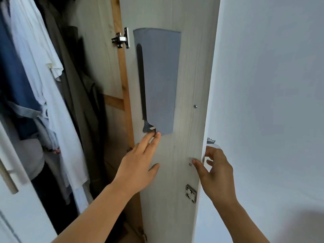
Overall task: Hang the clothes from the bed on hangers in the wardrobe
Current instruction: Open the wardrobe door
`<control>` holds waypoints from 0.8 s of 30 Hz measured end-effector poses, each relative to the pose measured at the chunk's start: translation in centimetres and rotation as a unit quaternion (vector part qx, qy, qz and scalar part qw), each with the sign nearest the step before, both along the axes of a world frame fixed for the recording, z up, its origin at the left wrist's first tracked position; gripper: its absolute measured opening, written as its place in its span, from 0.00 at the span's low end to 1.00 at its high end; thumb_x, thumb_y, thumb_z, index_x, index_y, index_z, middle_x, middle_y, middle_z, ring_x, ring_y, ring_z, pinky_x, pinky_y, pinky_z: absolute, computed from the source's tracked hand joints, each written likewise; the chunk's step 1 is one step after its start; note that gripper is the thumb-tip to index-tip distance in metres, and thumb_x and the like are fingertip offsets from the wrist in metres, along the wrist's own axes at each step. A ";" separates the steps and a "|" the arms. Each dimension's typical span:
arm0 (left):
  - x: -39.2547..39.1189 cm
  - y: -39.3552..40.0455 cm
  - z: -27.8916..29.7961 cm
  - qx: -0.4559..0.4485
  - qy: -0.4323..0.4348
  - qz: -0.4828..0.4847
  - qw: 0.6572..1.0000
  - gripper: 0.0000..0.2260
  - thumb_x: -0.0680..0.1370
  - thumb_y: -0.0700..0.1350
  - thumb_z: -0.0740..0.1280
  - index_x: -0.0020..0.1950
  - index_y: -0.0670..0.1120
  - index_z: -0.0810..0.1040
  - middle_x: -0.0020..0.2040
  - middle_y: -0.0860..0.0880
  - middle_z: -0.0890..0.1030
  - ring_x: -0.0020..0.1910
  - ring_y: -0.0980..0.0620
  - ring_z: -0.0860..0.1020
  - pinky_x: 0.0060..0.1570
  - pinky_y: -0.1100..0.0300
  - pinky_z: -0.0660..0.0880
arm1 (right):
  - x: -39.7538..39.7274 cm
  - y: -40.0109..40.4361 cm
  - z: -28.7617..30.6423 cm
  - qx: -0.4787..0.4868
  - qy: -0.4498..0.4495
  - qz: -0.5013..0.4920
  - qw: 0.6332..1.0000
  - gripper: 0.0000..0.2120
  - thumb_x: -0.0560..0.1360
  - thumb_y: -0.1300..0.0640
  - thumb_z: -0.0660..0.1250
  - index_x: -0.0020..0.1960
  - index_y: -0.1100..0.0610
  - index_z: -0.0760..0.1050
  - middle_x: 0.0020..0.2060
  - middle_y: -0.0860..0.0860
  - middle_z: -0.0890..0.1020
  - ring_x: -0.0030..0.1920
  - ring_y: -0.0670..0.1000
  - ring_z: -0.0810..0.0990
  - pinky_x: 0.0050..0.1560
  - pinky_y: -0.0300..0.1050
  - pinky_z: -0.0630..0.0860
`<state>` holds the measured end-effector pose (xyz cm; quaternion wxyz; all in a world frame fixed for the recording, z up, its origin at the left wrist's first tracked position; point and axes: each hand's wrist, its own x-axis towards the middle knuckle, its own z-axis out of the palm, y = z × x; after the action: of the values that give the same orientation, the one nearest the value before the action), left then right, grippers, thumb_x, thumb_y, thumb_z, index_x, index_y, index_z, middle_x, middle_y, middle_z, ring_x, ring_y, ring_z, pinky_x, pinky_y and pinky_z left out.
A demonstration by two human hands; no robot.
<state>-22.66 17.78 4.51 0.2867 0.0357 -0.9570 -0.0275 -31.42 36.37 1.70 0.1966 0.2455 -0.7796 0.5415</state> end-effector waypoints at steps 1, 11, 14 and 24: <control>-0.2 0.2 -0.1 -0.001 0.000 0.002 1.000 0.39 0.78 0.54 0.62 0.75 0.53 0.35 0.76 0.55 0.46 0.64 0.57 0.68 0.52 0.68 0.69 | -0.2 0.1 0.0 -0.007 -0.003 0.003 1.000 0.11 0.72 0.56 0.71 0.52 0.54 0.72 0.45 0.37 0.75 0.46 0.36 0.74 0.48 0.31 0.69; -0.1 0.6 0.0 0.002 -0.027 0.005 1.000 0.36 0.77 0.56 0.63 0.77 0.52 0.43 0.75 0.57 0.34 0.74 0.55 0.57 0.62 0.63 0.68 | -0.1 0.2 0.0 -0.068 0.037 -0.052 0.996 0.17 0.71 0.58 0.73 0.54 0.49 0.68 0.52 0.44 0.73 0.53 0.42 0.71 0.56 0.41 0.69; 1.0 -1.1 -0.1 0.009 0.010 0.017 1.000 0.31 0.74 0.53 0.69 0.75 0.49 0.62 0.77 0.50 0.52 0.68 0.50 0.68 0.57 0.57 0.73 | 1.8 -0.8 0.8 -0.064 0.163 -0.059 0.983 0.15 0.72 0.54 0.70 0.54 0.50 0.68 0.51 0.44 0.71 0.55 0.46 0.70 0.56 0.42 0.68; 11.2 -11.1 -1.0 0.077 0.041 0.190 0.978 0.26 0.74 0.50 0.70 0.70 0.47 0.70 0.72 0.49 0.66 0.69 0.47 0.67 0.63 0.51 0.69 | 6.7 -10.8 0.6 0.098 0.088 0.182 0.974 0.14 0.72 0.54 0.71 0.56 0.53 0.75 0.47 0.41 0.74 0.50 0.42 0.72 0.49 0.27 0.65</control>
<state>-11.41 6.67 3.53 0.3223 0.2378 -0.9150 -0.0479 -24.67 25.54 2.26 0.1378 0.4481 -0.7507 0.4655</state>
